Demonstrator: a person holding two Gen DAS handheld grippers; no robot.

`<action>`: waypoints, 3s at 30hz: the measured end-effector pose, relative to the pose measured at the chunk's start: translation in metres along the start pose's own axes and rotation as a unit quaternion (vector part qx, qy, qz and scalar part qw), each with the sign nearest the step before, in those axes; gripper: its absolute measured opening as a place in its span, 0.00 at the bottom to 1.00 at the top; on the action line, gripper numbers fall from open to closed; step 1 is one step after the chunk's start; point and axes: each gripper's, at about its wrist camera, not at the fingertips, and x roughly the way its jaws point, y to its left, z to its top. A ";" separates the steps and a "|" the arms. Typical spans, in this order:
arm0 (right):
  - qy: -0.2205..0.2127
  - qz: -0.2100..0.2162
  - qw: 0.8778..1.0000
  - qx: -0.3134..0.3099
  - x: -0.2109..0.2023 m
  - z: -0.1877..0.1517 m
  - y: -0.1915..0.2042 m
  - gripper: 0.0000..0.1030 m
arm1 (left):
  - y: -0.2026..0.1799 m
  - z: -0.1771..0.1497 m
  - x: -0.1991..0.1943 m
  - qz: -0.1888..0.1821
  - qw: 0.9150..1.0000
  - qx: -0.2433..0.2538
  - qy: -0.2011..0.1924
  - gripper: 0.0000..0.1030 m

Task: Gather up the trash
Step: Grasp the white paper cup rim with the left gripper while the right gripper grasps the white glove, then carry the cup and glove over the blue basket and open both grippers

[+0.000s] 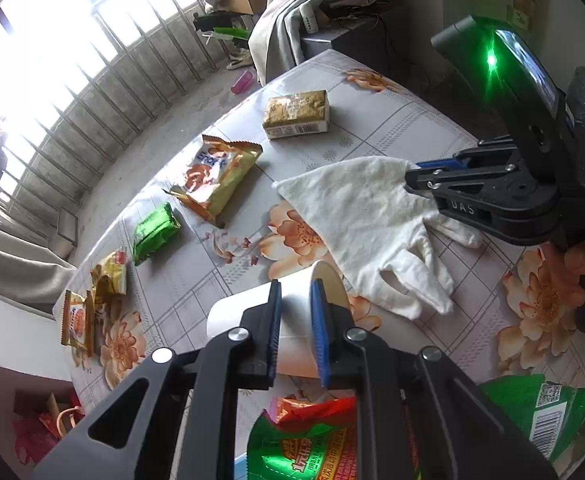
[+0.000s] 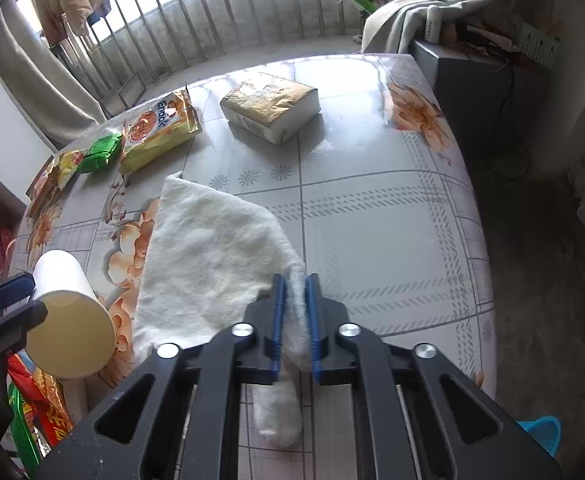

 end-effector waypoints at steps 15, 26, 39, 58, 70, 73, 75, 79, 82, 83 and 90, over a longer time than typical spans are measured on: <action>-0.044 0.061 0.996 0.043 -0.033 0.015 -0.011 0.01 | 0.045 0.005 -0.021 0.014 0.996 -0.073 -0.050 0.03; -0.086 0.084 0.991 0.055 -0.080 0.021 -0.017 0.01 | 0.048 0.010 -0.057 0.005 0.990 -0.103 -0.092 0.03; -0.135 0.098 0.984 0.064 -0.157 -0.009 -0.043 0.01 | 0.011 0.003 -0.121 -0.044 0.982 -0.126 -0.135 0.03; -0.172 0.028 0.965 0.198 -0.264 -0.167 -0.207 0.01 | -0.210 0.041 -0.152 -0.207 0.969 -0.026 -0.131 0.03; -0.126 -0.054 0.925 0.355 -0.249 -0.299 -0.340 0.01 | -0.427 0.076 -0.101 -0.305 0.946 0.098 -0.048 0.03; -0.107 -0.069 0.913 0.388 -0.230 -0.323 -0.366 0.01 | -0.483 0.078 -0.079 -0.316 0.940 0.126 -0.019 0.03; -0.096 -0.069 0.904 0.411 -0.217 -0.341 -0.384 0.01 | -0.511 0.078 -0.066 -0.315 0.939 0.140 -0.007 0.03; -0.079 -0.058 0.883 0.460 -0.186 -0.365 -0.416 0.06 | -0.559 0.078 -0.034 -0.320 0.935 0.156 0.013 0.08; -0.067 -0.034 0.860 0.504 -0.160 -0.382 -0.437 0.31 | -0.573 0.076 -0.011 -0.313 0.938 0.148 0.030 0.38; -0.062 -0.038 0.856 0.512 -0.155 -0.387 -0.440 0.35 | -0.578 0.076 -0.003 -0.305 0.941 0.144 0.036 0.39; -0.059 -0.052 0.856 0.510 -0.156 -0.391 -0.431 0.38 | -0.550 0.067 -0.019 -0.283 0.949 0.138 0.012 0.50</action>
